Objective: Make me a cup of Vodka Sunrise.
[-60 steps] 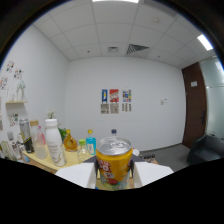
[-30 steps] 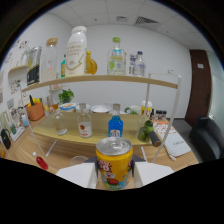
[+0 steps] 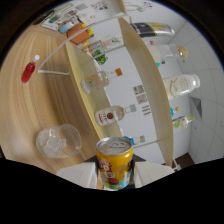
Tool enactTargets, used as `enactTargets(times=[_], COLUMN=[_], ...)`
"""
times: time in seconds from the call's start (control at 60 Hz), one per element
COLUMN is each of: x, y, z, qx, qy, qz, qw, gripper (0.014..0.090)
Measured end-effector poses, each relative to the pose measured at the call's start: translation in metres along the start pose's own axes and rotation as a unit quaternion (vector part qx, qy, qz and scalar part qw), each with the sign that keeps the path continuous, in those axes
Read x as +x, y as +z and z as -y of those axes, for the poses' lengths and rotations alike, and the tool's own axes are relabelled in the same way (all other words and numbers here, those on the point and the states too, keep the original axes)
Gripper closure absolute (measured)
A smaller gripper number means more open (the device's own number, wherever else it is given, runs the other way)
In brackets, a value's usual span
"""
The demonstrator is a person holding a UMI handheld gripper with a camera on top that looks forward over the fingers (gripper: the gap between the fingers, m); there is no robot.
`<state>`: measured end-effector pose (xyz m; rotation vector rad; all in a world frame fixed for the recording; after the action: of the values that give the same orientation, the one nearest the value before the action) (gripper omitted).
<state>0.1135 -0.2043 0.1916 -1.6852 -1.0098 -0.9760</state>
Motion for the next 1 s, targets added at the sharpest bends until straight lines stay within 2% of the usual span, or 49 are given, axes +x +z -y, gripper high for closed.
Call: enactTargets(times=[0.067, 0.25, 0.55, 0.767, 0.867, 1.0], x=[0.004, 0.005, 0.007, 0.014, 0.033, 0.068], y=[0.001, 0.003, 0.004, -0.005, -0.015, -0.03], z=[0.005, 0.014, 0.027, 0.031, 0.037, 0.048], qx=[0.006, 0.006, 0.004, 0.016, 0.034, 0.087], qy=[-0.083, -0.261, -0.375, -0.307, -0.178, 0.05], qz=[-0.022, -0.052, -0.064, -0.062, -0.058, -0.039], qw=[0.996, 0.964, 0.925, 0.95, 0.982, 0.994], gripper=[0.0536, 0.0537, 0.0536, 0.0537, 0.0532, 0.0529])
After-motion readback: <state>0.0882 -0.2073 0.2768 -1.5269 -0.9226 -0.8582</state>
